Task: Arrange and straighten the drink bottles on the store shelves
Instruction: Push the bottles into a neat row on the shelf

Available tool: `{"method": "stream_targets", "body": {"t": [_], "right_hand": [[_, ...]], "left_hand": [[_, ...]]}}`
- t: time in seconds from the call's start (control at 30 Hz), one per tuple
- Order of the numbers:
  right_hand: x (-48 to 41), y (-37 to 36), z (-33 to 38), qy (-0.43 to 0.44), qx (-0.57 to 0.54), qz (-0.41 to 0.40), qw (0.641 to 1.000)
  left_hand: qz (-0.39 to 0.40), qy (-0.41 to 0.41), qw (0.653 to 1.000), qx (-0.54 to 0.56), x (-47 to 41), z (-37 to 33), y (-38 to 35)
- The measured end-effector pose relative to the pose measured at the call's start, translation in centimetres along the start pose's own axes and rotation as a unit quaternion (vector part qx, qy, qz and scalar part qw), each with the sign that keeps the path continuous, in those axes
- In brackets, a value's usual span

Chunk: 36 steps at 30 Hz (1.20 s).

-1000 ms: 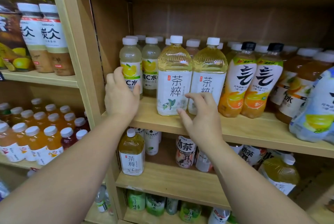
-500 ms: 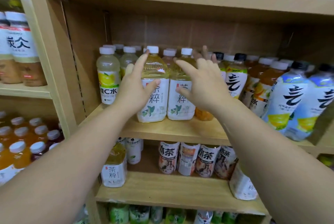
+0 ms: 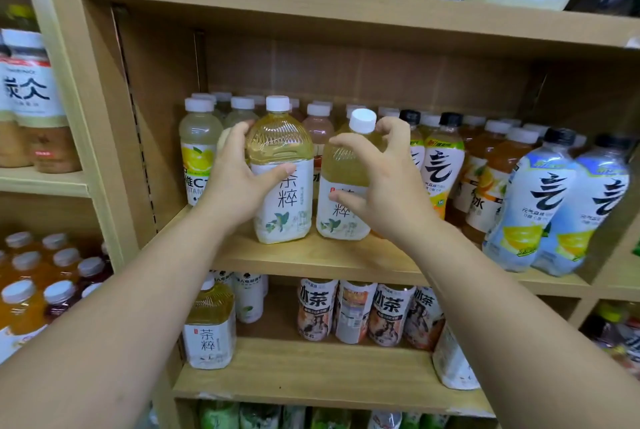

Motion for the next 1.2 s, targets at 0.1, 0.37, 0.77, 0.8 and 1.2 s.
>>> {"method": "stream_targets", "body": {"t": [0.1,0.37,0.77,0.8,1.2], "right_hand": [[0.8,0.0,0.3,0.021,-0.012,-0.010,1.000],[1.5,0.2,0.6,0.010,-0.034,0.037,0.999],[4.4,4.1,0.1,-0.026,-0.113,-0.043,0.992],[4.6,4.5,-0.4,-0.045,-0.126,-0.041,0.990],[10.7,13.5,-8.5,-0.183,-0.169,-0.099,0.964]], "left_hand": [[0.045,0.017,0.998,0.038,0.1,0.3,-0.6],[0.068,0.034,0.989,0.125,1.1,0.6,-0.5],[0.010,0.010,0.988,0.152,3.0,0.6,1.7],[0.001,0.010,0.989,0.149,3.2,0.4,1.7],[0.059,-0.040,0.976,0.204,8.5,-8.2,-4.5]]}}
Point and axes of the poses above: each hand's wrist, its own x-axis away from the middle knuckle, its own y-axis out of the back of the hand, z = x × y, the point moved 8 cm from there along -x, towards the middle knuckle, and after that the axes turned 4 degrees about -z, right-handed, at the moved point
